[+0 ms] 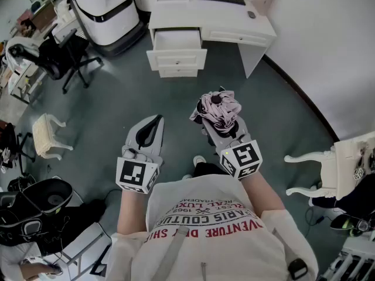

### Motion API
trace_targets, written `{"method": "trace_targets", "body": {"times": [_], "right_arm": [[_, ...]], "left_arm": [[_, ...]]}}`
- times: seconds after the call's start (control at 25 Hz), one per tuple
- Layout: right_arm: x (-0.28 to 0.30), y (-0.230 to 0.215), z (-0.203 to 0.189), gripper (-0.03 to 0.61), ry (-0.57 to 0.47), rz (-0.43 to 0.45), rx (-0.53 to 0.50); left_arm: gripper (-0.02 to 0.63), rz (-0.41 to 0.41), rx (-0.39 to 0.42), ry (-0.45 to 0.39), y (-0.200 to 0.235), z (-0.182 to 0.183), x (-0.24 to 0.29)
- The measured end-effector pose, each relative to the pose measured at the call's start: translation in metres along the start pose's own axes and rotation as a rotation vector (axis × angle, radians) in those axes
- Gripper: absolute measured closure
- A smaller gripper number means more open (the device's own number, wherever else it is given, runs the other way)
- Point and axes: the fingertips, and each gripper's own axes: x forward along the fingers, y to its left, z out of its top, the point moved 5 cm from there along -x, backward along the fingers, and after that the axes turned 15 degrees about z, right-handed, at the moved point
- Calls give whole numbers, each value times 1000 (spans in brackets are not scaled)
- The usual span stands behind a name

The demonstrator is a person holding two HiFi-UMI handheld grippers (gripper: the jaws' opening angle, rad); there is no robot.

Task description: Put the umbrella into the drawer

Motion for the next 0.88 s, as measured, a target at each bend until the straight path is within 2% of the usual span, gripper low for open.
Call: {"method": "trace_targets", "body": {"times": [0.56,0.88], "right_arm": [[3,-4,-5,376,-18,-19,41],[39,-54,-6,376,-5,18,51]], "left_arm": [[606,-17,-17,-4,1,-6,4],[606,14,-16,20,12,-16,55]]}}
